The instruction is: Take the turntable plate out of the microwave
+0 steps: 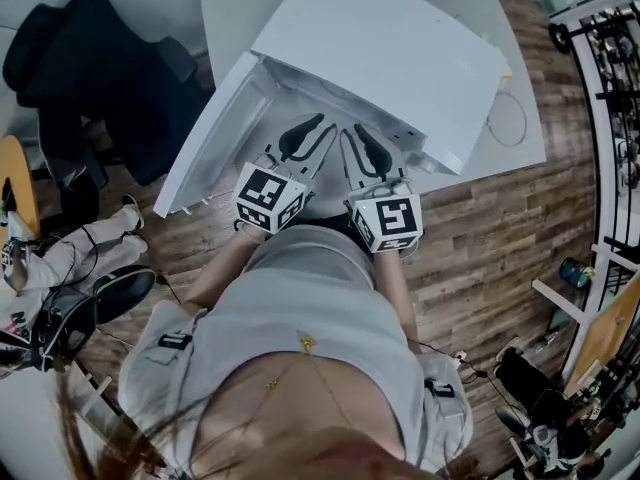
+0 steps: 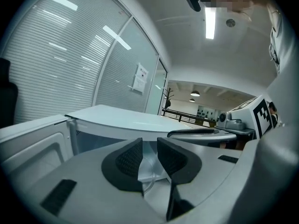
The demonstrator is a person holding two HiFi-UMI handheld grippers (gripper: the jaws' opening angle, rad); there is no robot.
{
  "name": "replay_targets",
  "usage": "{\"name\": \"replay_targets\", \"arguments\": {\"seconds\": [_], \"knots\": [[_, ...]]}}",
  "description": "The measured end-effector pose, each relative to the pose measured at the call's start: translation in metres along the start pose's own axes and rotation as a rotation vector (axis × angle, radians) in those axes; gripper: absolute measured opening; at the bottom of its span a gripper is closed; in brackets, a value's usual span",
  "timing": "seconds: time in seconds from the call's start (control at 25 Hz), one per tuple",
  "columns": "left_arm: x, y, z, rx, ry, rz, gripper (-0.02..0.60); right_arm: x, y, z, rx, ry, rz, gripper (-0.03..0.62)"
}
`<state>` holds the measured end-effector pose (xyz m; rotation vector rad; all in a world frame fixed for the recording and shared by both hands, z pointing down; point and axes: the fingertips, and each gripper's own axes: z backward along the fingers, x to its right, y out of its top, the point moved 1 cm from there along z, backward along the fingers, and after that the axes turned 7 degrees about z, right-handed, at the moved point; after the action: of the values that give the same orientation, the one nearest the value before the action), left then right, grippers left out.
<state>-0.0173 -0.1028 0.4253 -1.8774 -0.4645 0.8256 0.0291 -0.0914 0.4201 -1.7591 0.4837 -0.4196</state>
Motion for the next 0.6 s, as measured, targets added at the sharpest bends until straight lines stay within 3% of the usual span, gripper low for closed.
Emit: {"name": "replay_targets", "arguments": {"seconds": [0.6], "knots": [[-0.040,-0.061,-0.019,-0.147,0.038,0.063,0.097,0.001,-0.070,-0.029,-0.143,-0.019,-0.128,0.083]]}}
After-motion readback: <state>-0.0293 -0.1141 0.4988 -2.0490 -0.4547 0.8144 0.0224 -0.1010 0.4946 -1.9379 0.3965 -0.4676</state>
